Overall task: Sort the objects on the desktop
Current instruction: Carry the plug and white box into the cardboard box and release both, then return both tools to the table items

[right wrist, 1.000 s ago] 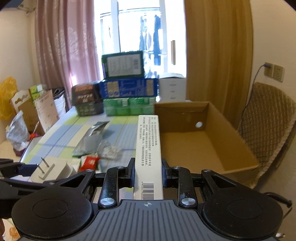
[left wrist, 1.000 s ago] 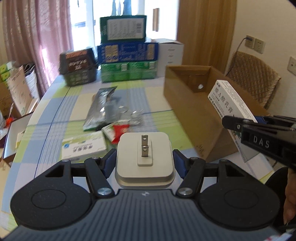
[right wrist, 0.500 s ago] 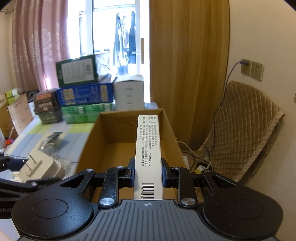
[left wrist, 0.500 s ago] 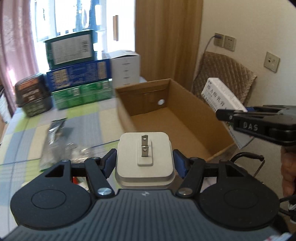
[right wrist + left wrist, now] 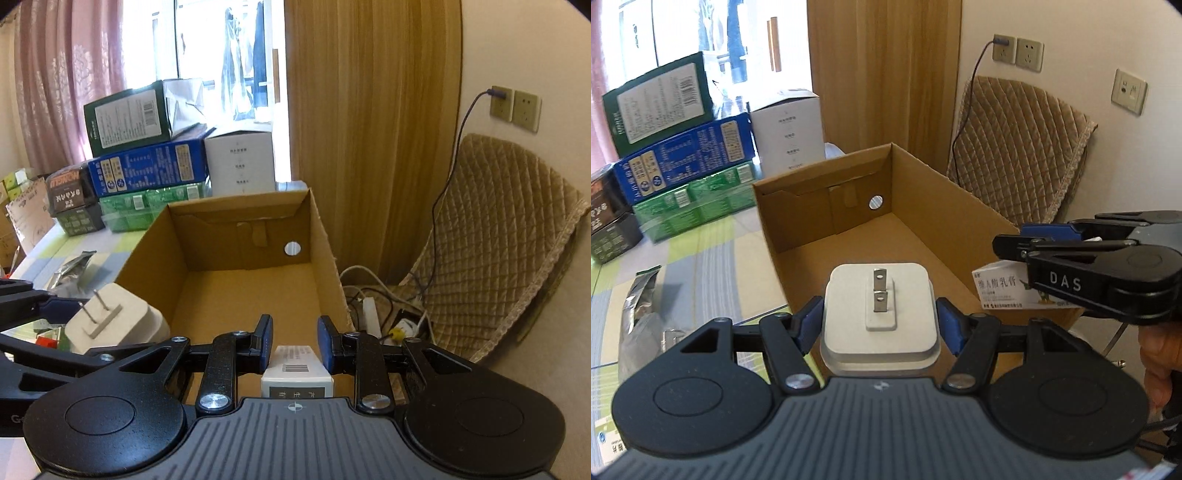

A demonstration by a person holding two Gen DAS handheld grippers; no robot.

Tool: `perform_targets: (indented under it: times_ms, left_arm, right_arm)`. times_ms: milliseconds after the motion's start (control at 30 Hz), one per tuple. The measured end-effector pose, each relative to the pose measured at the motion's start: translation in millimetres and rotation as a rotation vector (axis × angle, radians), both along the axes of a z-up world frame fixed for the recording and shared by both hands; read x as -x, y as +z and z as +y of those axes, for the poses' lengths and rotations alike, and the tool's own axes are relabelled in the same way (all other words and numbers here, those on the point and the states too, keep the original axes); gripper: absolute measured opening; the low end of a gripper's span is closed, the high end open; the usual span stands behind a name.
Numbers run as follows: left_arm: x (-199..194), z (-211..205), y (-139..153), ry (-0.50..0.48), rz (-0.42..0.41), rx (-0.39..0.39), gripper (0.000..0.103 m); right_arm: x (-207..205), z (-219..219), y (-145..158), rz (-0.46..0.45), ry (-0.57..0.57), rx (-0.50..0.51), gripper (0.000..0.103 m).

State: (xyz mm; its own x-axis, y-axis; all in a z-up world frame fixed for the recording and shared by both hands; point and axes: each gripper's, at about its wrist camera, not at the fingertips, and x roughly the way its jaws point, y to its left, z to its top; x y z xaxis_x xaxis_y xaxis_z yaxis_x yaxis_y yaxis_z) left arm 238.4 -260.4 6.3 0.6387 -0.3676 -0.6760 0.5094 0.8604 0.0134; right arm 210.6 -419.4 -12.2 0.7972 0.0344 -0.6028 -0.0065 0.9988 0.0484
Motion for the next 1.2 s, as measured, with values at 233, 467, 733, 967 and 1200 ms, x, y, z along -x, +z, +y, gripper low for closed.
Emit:
perform_targets:
  times_ms: [233, 467, 733, 967, 1200]
  left_arm:
    - [-13, -11, -16, -0.018, 0.03, -0.027, 0.066]
    - [-5, 1, -11, 0.002, -0.008, -0.017, 0.073]
    - [11, 29, 3, 0.033, -0.035, 0.005, 0.076]
    - [33, 56, 14, 0.069, -0.044, 0.008, 0.077]
    - [63, 90, 26, 0.11, -0.046, 0.02, 0.081]
  right_arm:
    - [-9, -5, -7, 0.014, 0.004, -0.035, 0.023]
    - [-12, -4, -6, -0.006, 0.013, -0.09, 0.023]
    - [3, -3, 13, -0.047, -0.002, -0.103, 0.067]
    - [33, 8, 33, -0.056, -0.002, -0.097, 0.067]
    - [73, 38, 56, -0.089, 0.029, -0.107, 0.071]
